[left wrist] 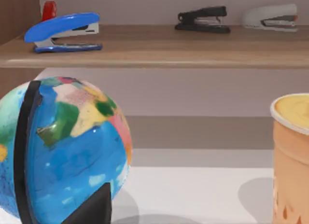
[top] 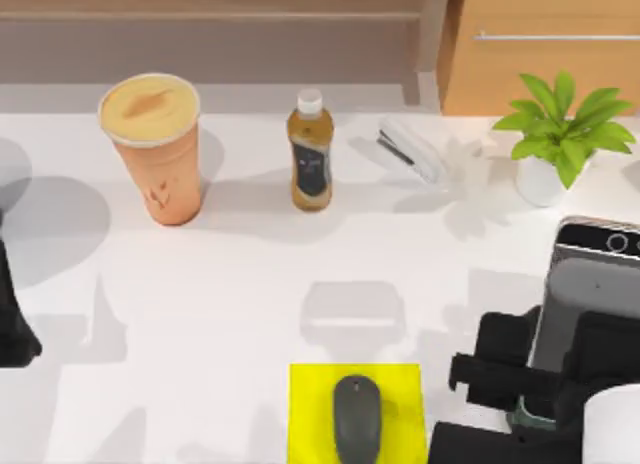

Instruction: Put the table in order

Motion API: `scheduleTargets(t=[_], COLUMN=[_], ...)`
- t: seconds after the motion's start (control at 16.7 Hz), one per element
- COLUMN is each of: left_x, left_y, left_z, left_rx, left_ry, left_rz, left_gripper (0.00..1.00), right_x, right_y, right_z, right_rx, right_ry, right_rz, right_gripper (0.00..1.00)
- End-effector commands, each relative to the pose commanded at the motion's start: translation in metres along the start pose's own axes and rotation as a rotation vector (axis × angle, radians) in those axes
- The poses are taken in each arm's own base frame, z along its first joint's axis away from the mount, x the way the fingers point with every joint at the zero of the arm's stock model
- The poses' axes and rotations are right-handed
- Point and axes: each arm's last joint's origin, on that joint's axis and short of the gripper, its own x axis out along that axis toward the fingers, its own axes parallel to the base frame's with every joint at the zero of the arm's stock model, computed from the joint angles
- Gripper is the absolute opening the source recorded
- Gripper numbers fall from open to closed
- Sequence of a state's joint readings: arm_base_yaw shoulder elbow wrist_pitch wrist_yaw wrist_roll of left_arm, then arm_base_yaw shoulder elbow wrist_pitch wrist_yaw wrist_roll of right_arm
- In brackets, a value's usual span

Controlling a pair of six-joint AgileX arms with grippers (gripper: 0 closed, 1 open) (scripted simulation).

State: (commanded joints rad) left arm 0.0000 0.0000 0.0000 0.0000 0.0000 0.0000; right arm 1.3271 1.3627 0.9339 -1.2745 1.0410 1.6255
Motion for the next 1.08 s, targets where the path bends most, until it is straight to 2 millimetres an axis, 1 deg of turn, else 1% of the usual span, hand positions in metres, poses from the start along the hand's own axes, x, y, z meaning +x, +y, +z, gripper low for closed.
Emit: scheduleTargets(t=[0.06, 0.18, 0.36, 0.54, 0.78, 0.9, 0.96, 1.08], left_x=[0.0, 0.0, 0.0, 0.0, 0.0, 0.0, 0.0, 0.0], left_y=[0.0, 0.0, 0.0, 0.0, 0.0, 0.0, 0.0, 0.0], left_z=[0.0, 0.0, 0.0, 0.0, 0.0, 0.0, 0.0, 0.0], left_rx=[0.0, 0.0, 0.0, 0.0, 0.0, 0.0, 0.0, 0.0], left_ry=[0.0, 0.0, 0.0, 0.0, 0.0, 0.0, 0.0, 0.0], left_rz=[0.0, 0.0, 0.0, 0.0, 0.0, 0.0, 0.0, 0.0], left_gripper=[1.0, 1.0, 1.0, 1.0, 1.0, 1.0, 1.0, 1.0], right_x=[-0.001, -0.002, -0.002, -0.004, -0.023, -0.027, -0.027, -0.018], right_y=[-0.007, -0.015, -0.015, -0.012, -0.003, 0.001, 0.003, 0.004], right_z=[0.0, 0.0, 0.0, 0.001, -0.001, -0.001, 0.0, 0.002], right_rx=[0.027, 0.056, 0.058, 0.055, -0.005, -0.032, -0.034, -0.022], right_ry=[-0.033, -0.067, -0.069, -0.068, -0.083, -0.09, -0.093, -0.104], right_rz=[0.011, 0.023, 0.024, 0.037, 0.173, 0.231, 0.252, 0.258], right_gripper=[0.0, 0.0, 0.0, 0.0, 0.0, 0.0, 0.0, 0.0])
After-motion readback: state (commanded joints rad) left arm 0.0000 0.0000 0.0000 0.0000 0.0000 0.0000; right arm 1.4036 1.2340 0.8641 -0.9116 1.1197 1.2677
